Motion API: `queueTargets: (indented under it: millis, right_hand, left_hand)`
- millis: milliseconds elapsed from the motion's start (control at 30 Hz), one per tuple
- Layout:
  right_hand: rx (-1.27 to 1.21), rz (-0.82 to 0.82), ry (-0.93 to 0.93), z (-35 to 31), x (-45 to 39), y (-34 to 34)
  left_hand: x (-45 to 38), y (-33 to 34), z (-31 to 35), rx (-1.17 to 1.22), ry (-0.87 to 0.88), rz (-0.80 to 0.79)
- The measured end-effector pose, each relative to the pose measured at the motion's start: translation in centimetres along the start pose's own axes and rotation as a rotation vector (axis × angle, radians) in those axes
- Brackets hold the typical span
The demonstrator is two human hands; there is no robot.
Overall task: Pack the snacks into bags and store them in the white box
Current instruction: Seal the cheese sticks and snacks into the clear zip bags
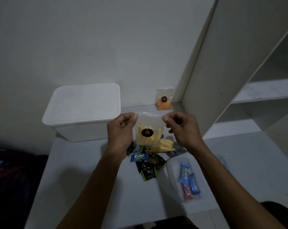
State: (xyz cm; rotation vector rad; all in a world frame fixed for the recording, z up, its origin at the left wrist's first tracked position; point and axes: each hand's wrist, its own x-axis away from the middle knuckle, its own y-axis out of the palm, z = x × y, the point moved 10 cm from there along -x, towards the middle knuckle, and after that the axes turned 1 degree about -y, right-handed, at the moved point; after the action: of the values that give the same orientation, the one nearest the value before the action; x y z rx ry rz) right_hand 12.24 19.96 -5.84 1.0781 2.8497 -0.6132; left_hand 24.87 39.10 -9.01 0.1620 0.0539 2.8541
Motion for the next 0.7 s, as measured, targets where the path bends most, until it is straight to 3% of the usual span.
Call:
queueTargets:
  millis: [367,533,700]
  right_hand:
    - [-0.048,0.057,0.096,6.0,-7.2,-1.1]
    - [-0.081,0.076,0.119,9.2,-14.1,0.6]
    - [-0.129,0.063,0.186,13.2,-20.3,4.1]
  left_hand:
    - [-6.2,5.5,-3.3,-0.067,0.005,0.056]
    - [-12.2,7.3,-3.9,-0.104,0.045,0.145]
    - [-17.9,7.7,-7.1,-0.062,-0.057,0.292]
